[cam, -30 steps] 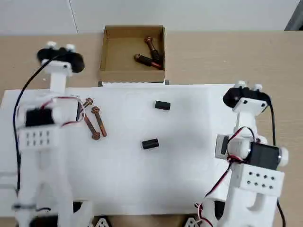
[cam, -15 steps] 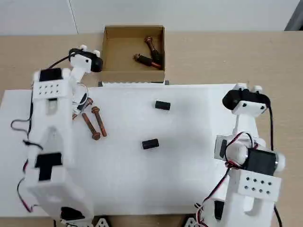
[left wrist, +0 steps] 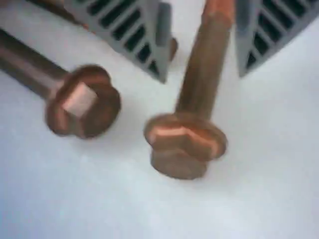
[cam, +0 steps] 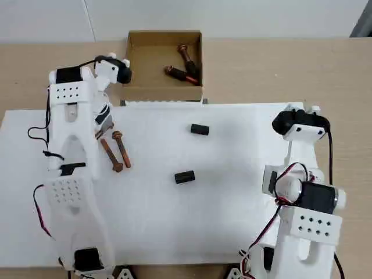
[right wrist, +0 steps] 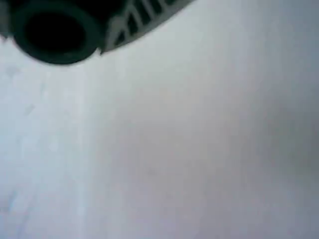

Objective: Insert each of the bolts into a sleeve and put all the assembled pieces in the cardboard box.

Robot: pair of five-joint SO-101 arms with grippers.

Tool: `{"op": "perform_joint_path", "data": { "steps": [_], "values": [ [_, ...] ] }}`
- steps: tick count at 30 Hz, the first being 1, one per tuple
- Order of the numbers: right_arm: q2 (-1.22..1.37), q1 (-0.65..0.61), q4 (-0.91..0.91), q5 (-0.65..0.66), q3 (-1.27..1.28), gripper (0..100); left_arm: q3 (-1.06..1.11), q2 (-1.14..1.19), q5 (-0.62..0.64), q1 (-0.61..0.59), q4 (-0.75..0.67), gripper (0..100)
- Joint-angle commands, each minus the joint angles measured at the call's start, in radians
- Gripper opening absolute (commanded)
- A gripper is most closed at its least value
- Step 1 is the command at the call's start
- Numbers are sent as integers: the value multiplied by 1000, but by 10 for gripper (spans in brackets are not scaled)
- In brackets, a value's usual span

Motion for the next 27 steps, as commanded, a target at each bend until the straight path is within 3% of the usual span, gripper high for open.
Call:
{"op": "perform_joint_path", "data": {
  "steps": [1, 12, 18, 27],
  "values": [
    [-15, 7, -24, -9, -5, 3, -87, 17, -8, -5, 25, 115],
    [-15, 7, -48, -9, -5, 3, -90, 109, -8, -5, 8, 119],
    [-21, 7, -48, -9, -8, 3, -90, 146, -8, -5, -9, 4],
    [-42, 4, 42, -9, -181, 3, -153, 3, 61, 6, 26, 5]
  ]
}}
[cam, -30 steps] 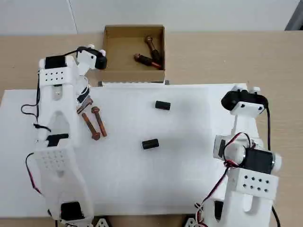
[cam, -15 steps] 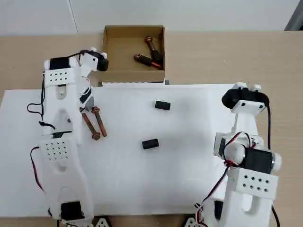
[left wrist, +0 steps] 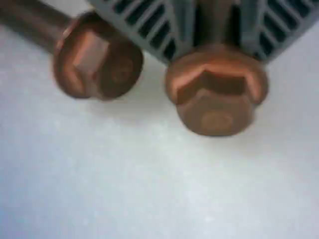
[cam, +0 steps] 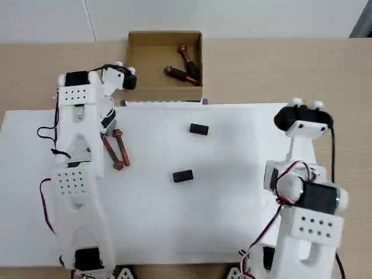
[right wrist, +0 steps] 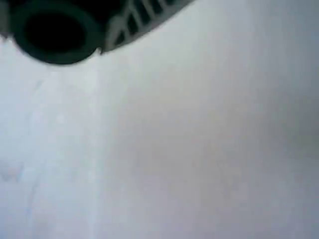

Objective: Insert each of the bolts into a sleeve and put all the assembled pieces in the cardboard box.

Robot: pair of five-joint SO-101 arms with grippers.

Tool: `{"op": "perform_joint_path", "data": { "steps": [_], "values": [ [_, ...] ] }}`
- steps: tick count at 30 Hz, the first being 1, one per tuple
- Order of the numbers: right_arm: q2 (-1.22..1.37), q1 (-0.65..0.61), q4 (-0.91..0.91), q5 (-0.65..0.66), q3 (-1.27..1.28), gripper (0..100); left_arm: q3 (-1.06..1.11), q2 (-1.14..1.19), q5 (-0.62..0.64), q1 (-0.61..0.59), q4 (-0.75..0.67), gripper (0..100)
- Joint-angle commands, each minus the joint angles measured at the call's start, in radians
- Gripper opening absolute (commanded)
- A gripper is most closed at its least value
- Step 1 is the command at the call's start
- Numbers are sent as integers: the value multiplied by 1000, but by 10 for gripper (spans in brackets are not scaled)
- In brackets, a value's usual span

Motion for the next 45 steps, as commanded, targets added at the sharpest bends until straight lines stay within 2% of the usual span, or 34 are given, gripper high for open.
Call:
{"op": "perform_joint_path", "data": {
  "steps": [1, 7, 13, 20, 26, 35, 40, 45],
  "values": [
    [-45, -1, 45, -9, -120, 3, -38, -163, 31, 8, 11, 5],
    [-156, -67, 108, -9, -133, 2, 124, -405, 32, 49, 11, 5],
    [-242, -74, 157, -9, -132, 2, 390, -684, 35, 140, 11, 5],
    [-338, -76, 150, -9, -57, 2, 684, -1046, 110, 252, -60, 5],
    [-499, -76, 42, -11, 84, 2, 984, -1295, 247, 292, -285, 5],
    [-774, -82, -51, -11, 322, 2, 1465, -1637, 334, 292, -661, 5],
    [-871, -209, -99, -11, 443, 2, 1685, -1809, 397, 292, -873, 5],
    [-869, -323, -191, -11, 522, 2, 1859, -1946, 506, 292, -1020, 5]
  ]
}}
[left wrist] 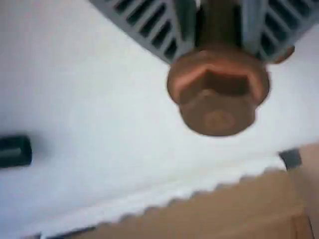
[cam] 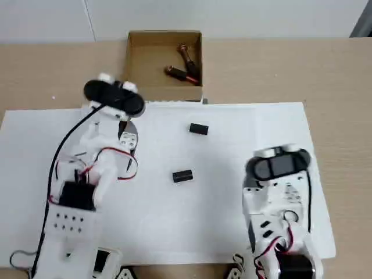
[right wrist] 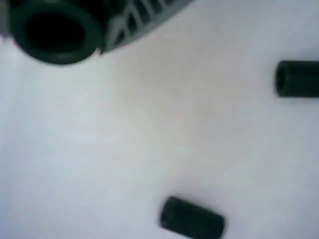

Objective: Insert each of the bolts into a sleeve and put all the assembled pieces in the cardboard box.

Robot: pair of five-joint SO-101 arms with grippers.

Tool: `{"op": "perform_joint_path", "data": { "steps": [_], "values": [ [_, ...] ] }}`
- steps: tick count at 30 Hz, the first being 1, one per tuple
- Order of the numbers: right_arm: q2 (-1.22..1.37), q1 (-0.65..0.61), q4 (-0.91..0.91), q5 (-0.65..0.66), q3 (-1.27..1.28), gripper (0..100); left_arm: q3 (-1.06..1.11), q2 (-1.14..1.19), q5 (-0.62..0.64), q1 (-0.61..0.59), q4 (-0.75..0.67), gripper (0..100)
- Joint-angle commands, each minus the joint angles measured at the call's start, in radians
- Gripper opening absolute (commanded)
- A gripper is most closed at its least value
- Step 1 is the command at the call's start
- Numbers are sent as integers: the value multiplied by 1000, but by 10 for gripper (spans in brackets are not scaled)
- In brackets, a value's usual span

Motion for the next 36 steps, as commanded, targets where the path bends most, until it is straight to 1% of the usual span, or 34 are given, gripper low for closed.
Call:
{"op": "perform_joint_path", "data": {
  "steps": [1, 4, 8, 10, 15, 18, 20, 23, 26, 28, 32, 36],
  "values": [
    [-12, -68, -97, -11, 38, 2, 90, -117, 94, 6, -109, 5],
    [-12, -122, -191, -11, 104, 2, 166, -192, 201, 6, -153, 5],
    [-12, -223, -321, -11, 189, 2, 263, -293, 361, 8, -193, 5],
    [-12, -282, -381, -11, 226, 2, 315, -344, 407, 17, -224, 5],
    [-12, -407, -489, -11, 315, 2, 426, -491, 427, 101, -253, 5],
    [-12, -463, -536, -9, 354, 2, 484, -594, 514, 150, -267, 5],
    [-12, -496, -562, -9, 373, 2, 522, -666, 551, 178, -282, 5],
    [-12, -527, -605, -6, 397, 2, 576, -775, 559, 216, -287, 5],
    [-12, -544, -634, -3, 413, 2, 608, -870, 560, 227, -282, 5],
    [-12, -559, -634, -3, 414, 2, 610, -867, 562, 232, -285, 5],
    [-12, -584, -634, -2, 436, 2, 593, -861, 628, 233, -288, 5],
    [-12, -587, -656, 3, 454, 2, 573, -861, 643, 281, -282, 5]
  ]
}}
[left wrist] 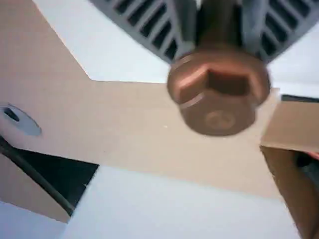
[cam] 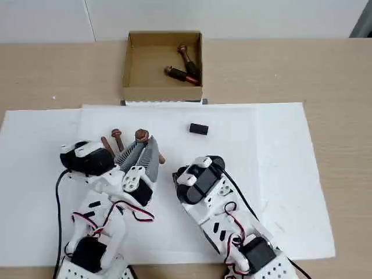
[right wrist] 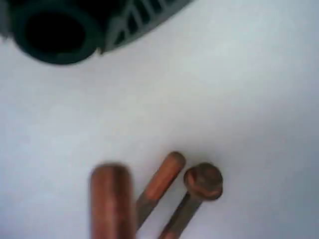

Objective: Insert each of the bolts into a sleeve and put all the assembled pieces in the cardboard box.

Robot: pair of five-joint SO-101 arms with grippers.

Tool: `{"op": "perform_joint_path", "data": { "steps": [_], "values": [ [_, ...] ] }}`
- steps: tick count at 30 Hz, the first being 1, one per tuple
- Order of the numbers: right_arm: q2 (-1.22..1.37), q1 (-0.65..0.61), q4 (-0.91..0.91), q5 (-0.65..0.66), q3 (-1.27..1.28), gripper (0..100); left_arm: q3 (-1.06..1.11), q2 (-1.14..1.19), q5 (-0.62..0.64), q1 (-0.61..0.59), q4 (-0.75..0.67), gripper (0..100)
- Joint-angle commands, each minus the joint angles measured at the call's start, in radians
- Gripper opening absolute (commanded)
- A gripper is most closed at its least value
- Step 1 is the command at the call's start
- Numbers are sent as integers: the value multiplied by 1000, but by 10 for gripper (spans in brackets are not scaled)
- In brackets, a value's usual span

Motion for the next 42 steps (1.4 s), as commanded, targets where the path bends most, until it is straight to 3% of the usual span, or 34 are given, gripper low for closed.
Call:
{"op": "perform_joint_path", "data": {
  "steps": [1, 11, 37, 42],
  "values": [
    [-10, -13, -59, 21, 11, 2, -42, -20, 12, 43, -23, 5],
    [-10, -13, -90, 69, 11, 2, -42, -20, 14, 120, -26, 5],
    [-10, -38, -90, 71, 0, 2, 13, -18, 58, 117, -23, 5],
    [-10, -36, -93, 121, 0, 2, 22, -18, -14, 117, -21, 5]
  ]
}}
